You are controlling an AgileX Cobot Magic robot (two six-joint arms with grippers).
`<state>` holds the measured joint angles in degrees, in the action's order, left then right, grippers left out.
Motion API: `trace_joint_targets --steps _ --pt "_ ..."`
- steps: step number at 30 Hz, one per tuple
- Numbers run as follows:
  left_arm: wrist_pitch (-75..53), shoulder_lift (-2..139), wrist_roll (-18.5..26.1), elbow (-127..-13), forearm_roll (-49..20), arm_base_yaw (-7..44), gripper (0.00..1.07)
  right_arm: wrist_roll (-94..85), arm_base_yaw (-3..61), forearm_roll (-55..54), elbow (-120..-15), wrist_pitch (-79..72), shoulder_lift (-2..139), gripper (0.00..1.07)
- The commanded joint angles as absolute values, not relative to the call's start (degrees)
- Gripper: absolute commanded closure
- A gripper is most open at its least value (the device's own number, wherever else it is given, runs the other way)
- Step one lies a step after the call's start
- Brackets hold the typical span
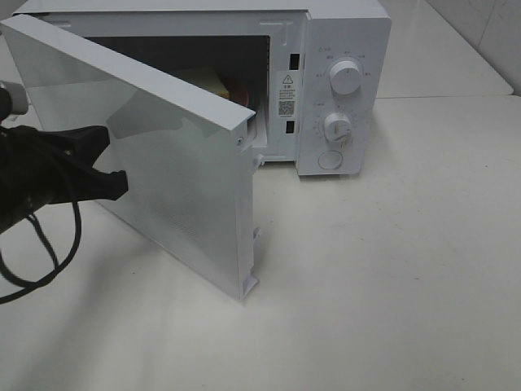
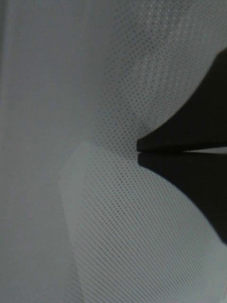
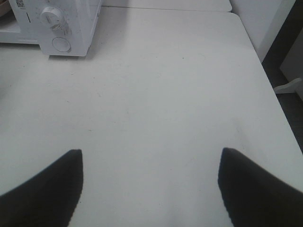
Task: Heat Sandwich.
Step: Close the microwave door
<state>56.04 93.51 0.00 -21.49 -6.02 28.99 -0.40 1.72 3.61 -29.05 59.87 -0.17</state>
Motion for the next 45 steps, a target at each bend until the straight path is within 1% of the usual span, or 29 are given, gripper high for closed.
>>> trace_joint_targets --steps 1,4,5,10,13,14,15,17,20,21,24,25,32,38,45 --pt "56.09 94.14 0.74 -23.89 -8.25 30.83 1.07 0.00 1.26 3.55 -28.93 59.19 -1.78 0.31" --pt "54.95 95.86 0.86 -27.33 -10.20 33.06 1.07 0.00 1.26 3.61 -28.93 59.19 -1.78 0.31" --pt "54.66 96.94 0.86 -29.28 -11.92 33.98 1.07 0.00 1.26 3.61 -28.93 59.19 -1.78 0.31" --pt "53.51 98.72 1.49 -32.14 -14.09 35.24 1.07 0.00 1.26 3.61 -28.93 59.19 -1.78 0.31" --pt "52.20 100.84 5.10 -36.10 -16.44 37.18 1.07 0.00 1.26 3.61 -28.93 59.19 -1.78 0.31" --pt "52.14 101.99 6.99 -38.22 -18.16 38.39 1.07 0.00 1.26 3.61 -28.93 59.19 -1.78 0.31" --pt "52.14 101.99 6.99 -38.22 -18.16 38.39 1.07 0.00 1.26 3.61 -28.93 59.19 -1.78 0.31" --pt "51.97 103.30 8.54 -40.22 -20.68 39.59 1.07 0.00 1.26 3.61 -28.93 59.19 -1.78 0.31" --pt "50.59 105.54 11.75 -44.40 -25.78 41.60 1.07 0.00 1.26 3.61 -28.93 59.19 -1.78 0.31" --pt "50.59 105.54 11.75 -44.40 -25.78 41.60 1.07 0.00 1.26 3.61 -28.93 59.19 -1.78 0.31" --pt "48.64 107.72 15.53 -48.47 -29.28 42.86 1.07 0.00 1.26 3.61 -28.93 59.19 -1.78 0.31" --pt "48.59 108.40 16.16 -49.39 -29.91 43.14 1.07 0.00 1.26 3.61 -28.93 59.19 -1.78 0.31" --pt "46.87 110.70 16.50 -54.14 -31.97 43.14 1.07 0.00 1.26 3.61 -28.93 59.19 -1.78 0.31" --pt "43.89 113.27 18.79 -59.47 -33.98 43.14 1.07 0.00 1.26 3.61 -28.93 59.19 -1.78 0.31" --pt "43.26 114.94 18.79 -62.51 -33.98 43.09 1.07 0.00 1.26 3.61 -28.93 59.19 -1.78 0.31"
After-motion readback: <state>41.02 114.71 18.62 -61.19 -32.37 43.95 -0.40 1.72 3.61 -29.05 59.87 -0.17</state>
